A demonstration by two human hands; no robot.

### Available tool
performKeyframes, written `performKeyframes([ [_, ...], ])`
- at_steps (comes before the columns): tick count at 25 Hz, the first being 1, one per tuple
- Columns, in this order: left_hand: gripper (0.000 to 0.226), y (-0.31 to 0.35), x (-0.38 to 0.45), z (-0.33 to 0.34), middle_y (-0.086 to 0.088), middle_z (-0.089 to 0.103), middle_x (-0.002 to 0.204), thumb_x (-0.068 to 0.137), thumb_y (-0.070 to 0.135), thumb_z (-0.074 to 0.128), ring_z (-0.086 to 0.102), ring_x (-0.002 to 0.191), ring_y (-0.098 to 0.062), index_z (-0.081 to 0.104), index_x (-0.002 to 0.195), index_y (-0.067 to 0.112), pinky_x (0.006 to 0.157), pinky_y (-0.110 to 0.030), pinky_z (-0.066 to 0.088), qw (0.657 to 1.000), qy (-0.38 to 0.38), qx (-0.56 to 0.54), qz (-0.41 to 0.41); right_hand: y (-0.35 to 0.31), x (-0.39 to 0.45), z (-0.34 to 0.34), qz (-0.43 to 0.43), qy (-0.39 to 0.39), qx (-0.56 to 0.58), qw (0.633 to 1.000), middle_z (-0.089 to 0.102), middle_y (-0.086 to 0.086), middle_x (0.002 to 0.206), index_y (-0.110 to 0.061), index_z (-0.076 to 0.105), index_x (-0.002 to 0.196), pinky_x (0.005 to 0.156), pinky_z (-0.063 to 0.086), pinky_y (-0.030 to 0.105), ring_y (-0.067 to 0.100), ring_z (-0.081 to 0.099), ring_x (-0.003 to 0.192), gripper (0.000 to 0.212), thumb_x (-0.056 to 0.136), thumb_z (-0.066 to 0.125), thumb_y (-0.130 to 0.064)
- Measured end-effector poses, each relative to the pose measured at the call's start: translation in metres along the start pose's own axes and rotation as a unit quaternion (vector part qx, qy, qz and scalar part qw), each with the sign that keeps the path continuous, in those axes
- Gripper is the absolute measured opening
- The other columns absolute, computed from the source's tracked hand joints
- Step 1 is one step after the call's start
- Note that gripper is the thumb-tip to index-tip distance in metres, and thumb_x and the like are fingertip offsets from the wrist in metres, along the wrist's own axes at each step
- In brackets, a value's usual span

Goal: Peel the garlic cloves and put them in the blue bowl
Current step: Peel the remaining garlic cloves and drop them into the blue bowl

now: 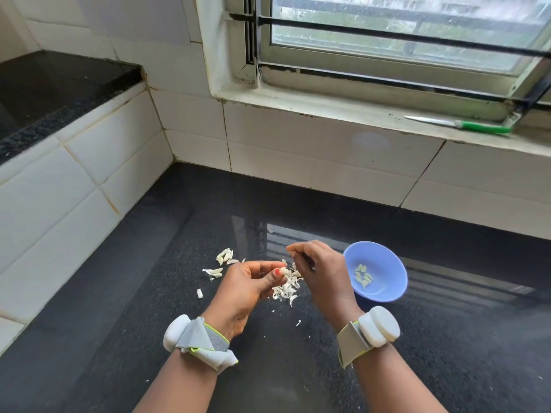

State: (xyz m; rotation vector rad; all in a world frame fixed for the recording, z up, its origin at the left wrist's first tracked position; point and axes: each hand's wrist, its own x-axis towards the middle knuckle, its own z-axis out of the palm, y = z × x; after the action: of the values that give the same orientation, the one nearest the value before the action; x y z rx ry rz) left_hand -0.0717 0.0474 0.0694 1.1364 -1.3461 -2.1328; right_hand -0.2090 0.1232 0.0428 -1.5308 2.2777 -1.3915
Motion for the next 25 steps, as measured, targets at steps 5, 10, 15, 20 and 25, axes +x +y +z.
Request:
performKeyframes([
  [5, 0.021, -0.003, 0.005, 0.0, -0.004, 0.073, 0.079, 0.069, 0.019, 0.07, 0.068, 0.072, -0.011, 0.072, 0.088, 0.011, 0.067, -0.023, 0.049, 1.0, 0.009, 0.0, 0.025, 0.007, -0.007, 0.005, 0.104, -0.069, -0.061, 0.99, 0.067, -0.003, 0.073, -0.013, 0.07, 0.076, 0.063, 0.044, 0.025, 0.012, 0.057, 0.066, 0.011, 0.077, 0.076, -0.004],
  [10, 0.012, -0.01, 0.011, 0.003, -0.003, 0.071, 0.071, 0.085, 0.014, 0.065, 0.068, 0.066, -0.008, 0.07, 0.087, 0.004, 0.054, -0.014, 0.048, 0.997, 0.061, -0.01, 0.041, -0.002, -0.012, -0.001, 0.14, -0.047, 0.164, 0.975, 0.073, -0.008, 0.083, -0.024, 0.072, 0.093, 0.075, 0.055, 0.021, 0.006, 0.068, 0.08, 0.021, 0.085, 0.071, -0.004],
  [15, 0.016, -0.017, 0.013, 0.012, 0.002, 0.072, 0.067, 0.087, 0.024, 0.066, 0.068, 0.066, -0.008, 0.072, 0.077, 0.014, 0.063, -0.022, 0.05, 0.968, 0.12, 0.166, 0.144, -0.013, -0.018, 0.005, 0.15, -0.028, 0.181, 0.971, 0.073, -0.006, 0.078, -0.017, 0.074, 0.089, 0.071, 0.058, 0.028, 0.01, 0.07, 0.074, 0.01, 0.08, 0.078, -0.013],
  [20, 0.013, -0.021, 0.014, 0.017, 0.002, 0.065, 0.073, 0.087, 0.012, 0.063, 0.058, 0.069, -0.015, 0.068, 0.075, 0.012, 0.062, -0.027, 0.04, 0.871, 0.188, 0.358, 0.281, -0.014, -0.02, 0.009, 0.219, 0.002, 0.199, 0.955, 0.073, -0.005, 0.076, -0.022, 0.074, 0.083, 0.072, 0.059, 0.036, 0.011, 0.069, 0.072, 0.005, 0.082, 0.078, -0.02],
  [25, 0.014, -0.032, 0.017, 0.027, -0.004, 0.064, 0.076, 0.087, 0.004, 0.06, 0.056, 0.072, -0.022, 0.065, 0.074, 0.007, 0.064, -0.027, 0.035, 0.866, 0.233, 0.343, 0.279, -0.014, -0.019, 0.017, 0.226, 0.021, 0.163, 0.96, 0.071, -0.011, 0.072, -0.024, 0.073, 0.077, 0.067, 0.055, 0.027, 0.004, 0.065, 0.068, 0.013, 0.082, 0.077, -0.013],
])
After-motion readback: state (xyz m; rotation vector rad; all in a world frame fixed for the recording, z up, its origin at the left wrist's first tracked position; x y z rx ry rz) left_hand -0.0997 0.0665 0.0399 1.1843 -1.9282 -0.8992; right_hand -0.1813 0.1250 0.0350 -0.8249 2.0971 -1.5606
